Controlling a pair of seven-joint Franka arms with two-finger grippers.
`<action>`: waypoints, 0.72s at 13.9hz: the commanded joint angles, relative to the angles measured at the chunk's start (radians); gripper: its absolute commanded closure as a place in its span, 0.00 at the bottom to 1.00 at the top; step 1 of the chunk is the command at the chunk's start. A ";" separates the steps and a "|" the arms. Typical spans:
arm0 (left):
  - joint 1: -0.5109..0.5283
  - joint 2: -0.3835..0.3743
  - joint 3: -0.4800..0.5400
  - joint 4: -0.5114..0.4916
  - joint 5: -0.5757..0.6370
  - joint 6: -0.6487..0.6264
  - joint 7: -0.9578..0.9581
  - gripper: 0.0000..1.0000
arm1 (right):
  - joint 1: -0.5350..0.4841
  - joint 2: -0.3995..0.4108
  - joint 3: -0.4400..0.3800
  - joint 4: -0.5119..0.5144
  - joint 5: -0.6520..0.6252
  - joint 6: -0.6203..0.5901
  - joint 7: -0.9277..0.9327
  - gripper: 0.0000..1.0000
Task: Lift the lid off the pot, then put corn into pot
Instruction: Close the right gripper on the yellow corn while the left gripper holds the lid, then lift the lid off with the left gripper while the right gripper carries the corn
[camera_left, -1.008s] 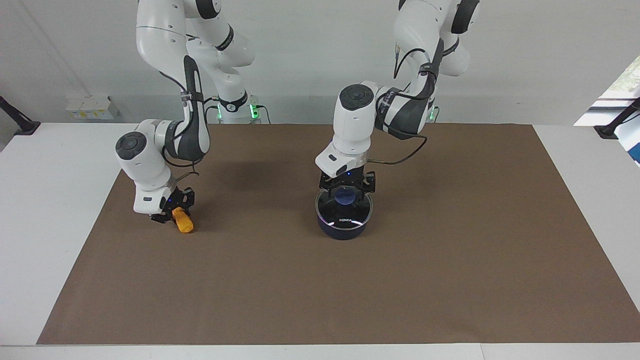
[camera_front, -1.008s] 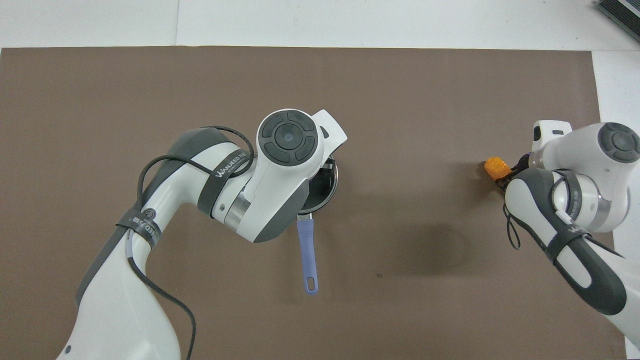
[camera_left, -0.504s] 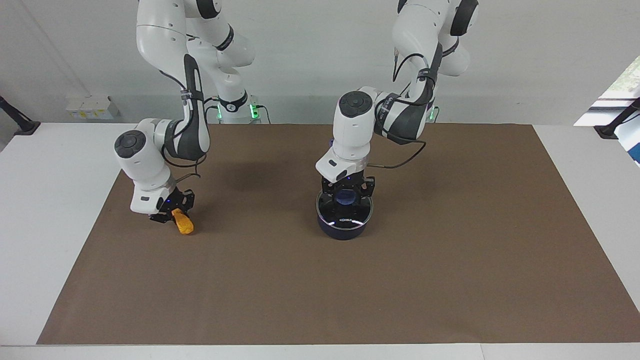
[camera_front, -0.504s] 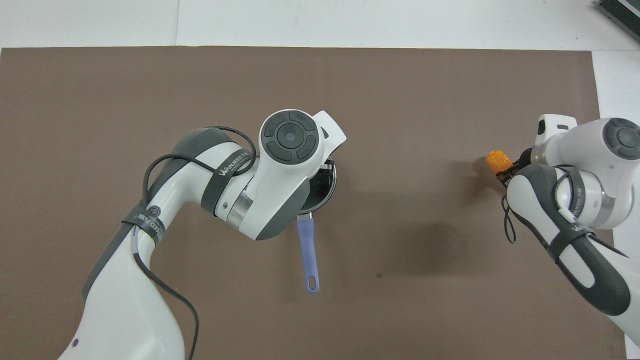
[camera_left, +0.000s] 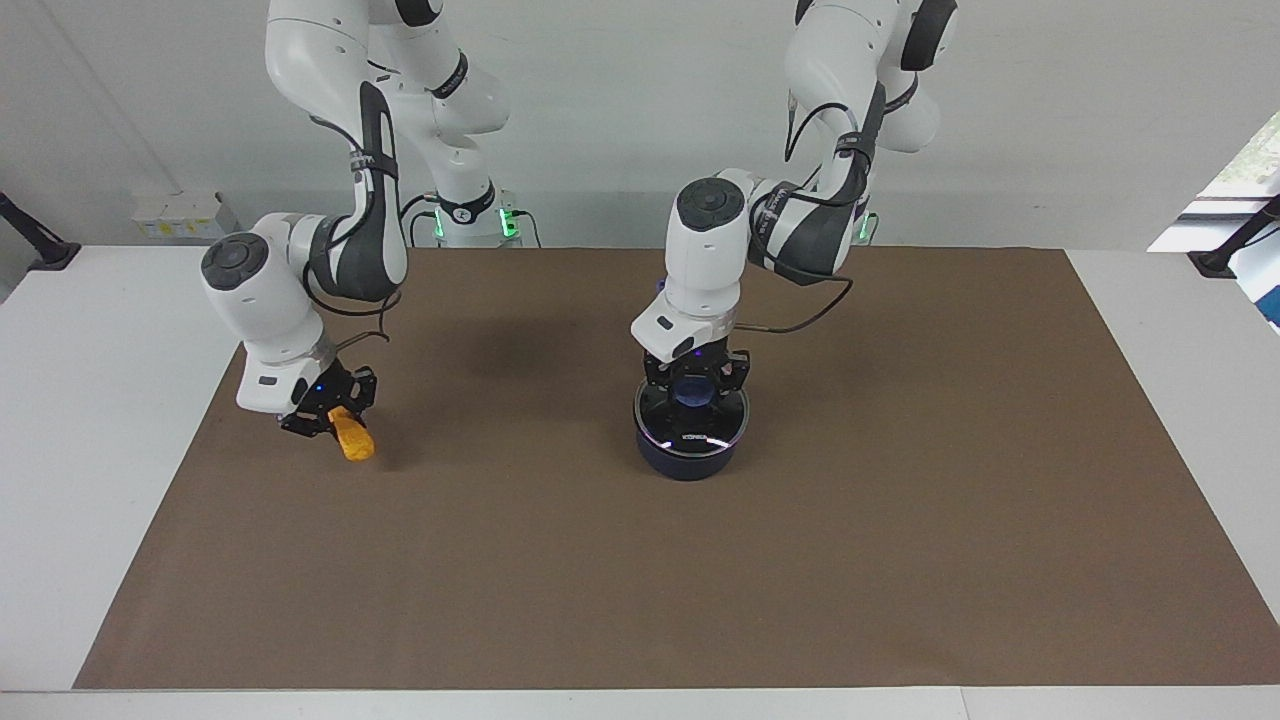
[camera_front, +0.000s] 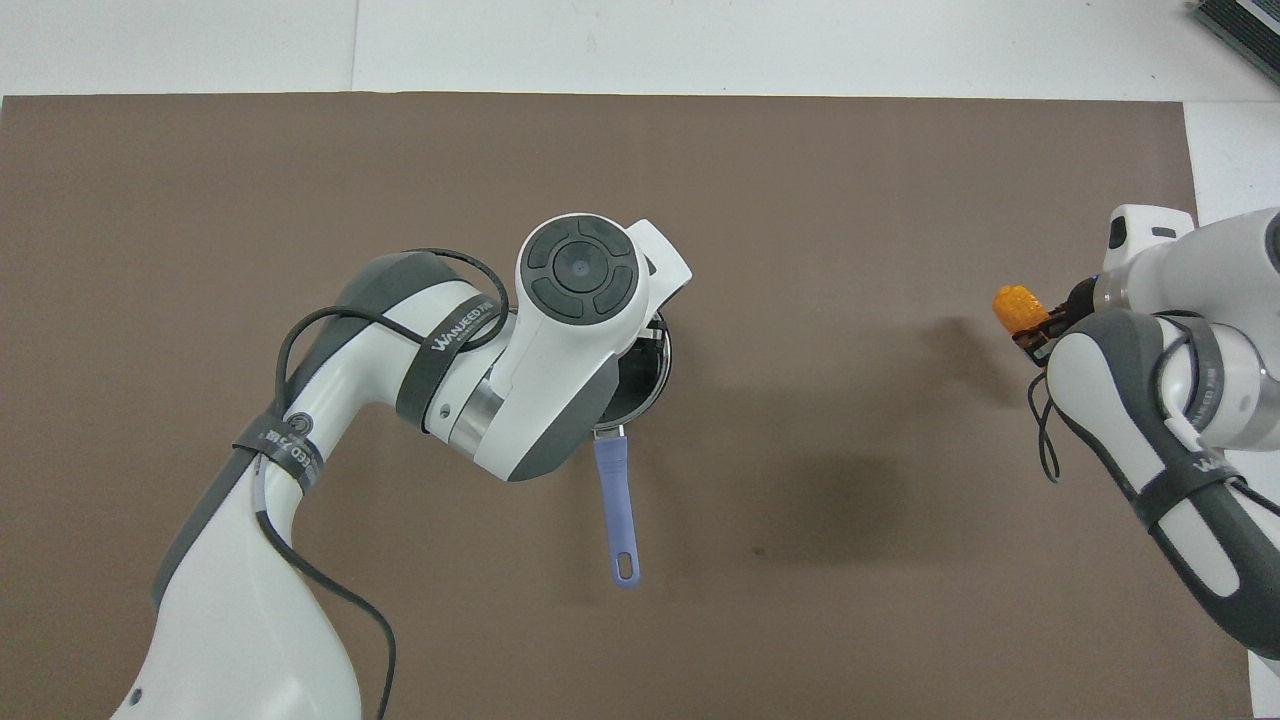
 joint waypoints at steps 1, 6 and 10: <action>0.004 -0.052 0.022 0.031 -0.005 -0.070 -0.007 1.00 | -0.006 -0.071 0.005 0.046 0.009 -0.121 0.092 1.00; 0.122 -0.135 0.025 0.016 -0.028 -0.111 0.025 1.00 | 0.053 -0.145 0.026 0.162 0.000 -0.333 0.308 1.00; 0.222 -0.156 0.025 0.002 -0.046 -0.136 0.153 1.00 | 0.245 -0.139 0.026 0.175 -0.015 -0.326 0.610 1.00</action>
